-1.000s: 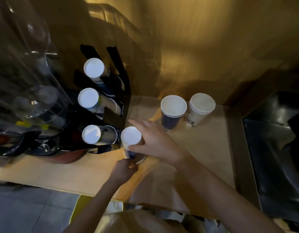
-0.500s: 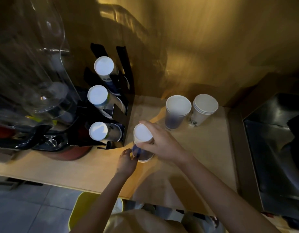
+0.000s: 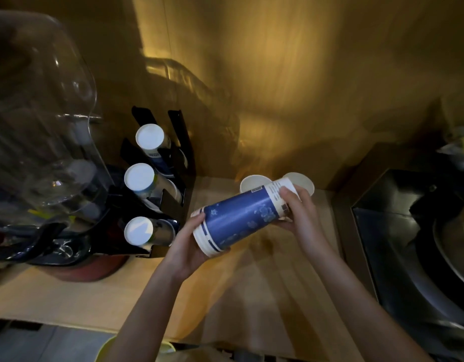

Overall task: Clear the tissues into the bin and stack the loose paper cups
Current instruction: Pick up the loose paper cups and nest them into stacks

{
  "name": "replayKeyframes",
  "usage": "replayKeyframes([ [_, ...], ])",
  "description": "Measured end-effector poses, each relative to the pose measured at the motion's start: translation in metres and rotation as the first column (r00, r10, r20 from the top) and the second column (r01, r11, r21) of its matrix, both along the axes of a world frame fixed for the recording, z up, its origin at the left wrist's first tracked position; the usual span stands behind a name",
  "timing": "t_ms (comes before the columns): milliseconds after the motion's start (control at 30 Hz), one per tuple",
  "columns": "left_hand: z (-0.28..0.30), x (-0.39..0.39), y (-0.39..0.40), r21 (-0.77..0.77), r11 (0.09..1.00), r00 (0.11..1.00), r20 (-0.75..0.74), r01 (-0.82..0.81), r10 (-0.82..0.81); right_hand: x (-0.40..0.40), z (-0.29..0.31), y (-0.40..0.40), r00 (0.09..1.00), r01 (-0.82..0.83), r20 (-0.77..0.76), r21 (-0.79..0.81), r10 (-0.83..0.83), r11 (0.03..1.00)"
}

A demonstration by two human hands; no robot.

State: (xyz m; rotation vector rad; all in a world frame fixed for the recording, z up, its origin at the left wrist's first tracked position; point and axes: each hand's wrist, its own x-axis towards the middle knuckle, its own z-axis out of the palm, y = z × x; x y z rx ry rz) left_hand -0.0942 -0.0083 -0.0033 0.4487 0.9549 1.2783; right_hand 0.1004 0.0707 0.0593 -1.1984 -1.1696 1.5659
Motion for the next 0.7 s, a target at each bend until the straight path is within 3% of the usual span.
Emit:
replayKeyframes([
  [67,-0.004,-0.002,0.000,-0.004,1.000,1.000,0.019,0.020,-0.020,0.010,-0.001,0.002,0.987,-0.094,0.131,-0.033,0.098,0.995],
  [100,-0.005,-0.003,0.000,-0.012,1.000,1.000,-0.004,0.018,-0.018,0.015,-0.002,0.002,0.948,-0.151,0.283,0.005,0.143,0.989],
  [200,-0.005,0.001,-0.002,-0.008,1.000,0.978,-0.209,-0.012,0.010,0.018,-0.009,0.001,0.672,-0.420,0.734,0.268,0.098,0.867],
  [267,-0.002,0.009,-0.004,0.016,1.000,0.941,-0.338,-0.016,0.021,0.005,-0.016,-0.003,0.494,-0.648,0.864,0.287,0.102,0.705],
  [333,0.000,0.014,-0.004,0.035,0.999,0.918,-0.394,-0.030,0.041,-0.009,-0.025,-0.008,0.387,-0.763,0.911,0.229,0.143,0.605],
  [500,0.000,0.018,-0.001,0.029,0.993,0.887,-0.448,-0.114,0.115,-0.018,-0.043,-0.015,0.452,-0.722,0.882,0.272,0.137,0.636],
  [600,-0.005,0.021,0.004,-0.027,0.988,0.913,-0.386,-0.153,0.131,-0.016,-0.052,-0.013,0.455,-0.710,0.890,0.384,-0.031,0.591],
  [700,-0.005,0.017,0.008,-0.103,0.980,0.966,-0.214,-0.168,0.143,-0.008,-0.055,-0.005,0.405,-0.703,0.870,0.493,-0.281,0.512],
])
